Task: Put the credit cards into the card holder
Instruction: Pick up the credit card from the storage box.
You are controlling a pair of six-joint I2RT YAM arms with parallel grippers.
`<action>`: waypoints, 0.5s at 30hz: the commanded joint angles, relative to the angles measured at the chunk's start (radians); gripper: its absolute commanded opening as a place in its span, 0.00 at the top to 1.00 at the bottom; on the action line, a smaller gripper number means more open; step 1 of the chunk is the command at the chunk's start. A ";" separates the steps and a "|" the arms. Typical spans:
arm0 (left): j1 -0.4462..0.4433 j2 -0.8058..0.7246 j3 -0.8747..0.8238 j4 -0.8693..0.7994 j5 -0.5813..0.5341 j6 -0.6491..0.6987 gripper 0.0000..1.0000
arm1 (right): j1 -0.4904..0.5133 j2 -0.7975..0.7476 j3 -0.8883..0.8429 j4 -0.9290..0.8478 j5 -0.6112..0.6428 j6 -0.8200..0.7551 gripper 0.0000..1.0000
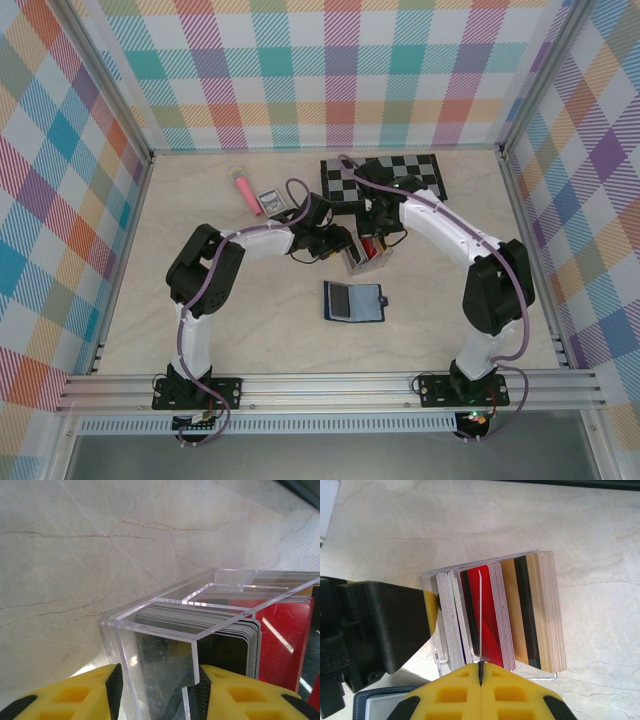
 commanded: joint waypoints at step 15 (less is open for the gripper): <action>0.078 -0.239 -0.190 0.387 0.252 -0.183 0.20 | -0.142 -0.259 -0.163 0.184 -0.400 0.152 0.98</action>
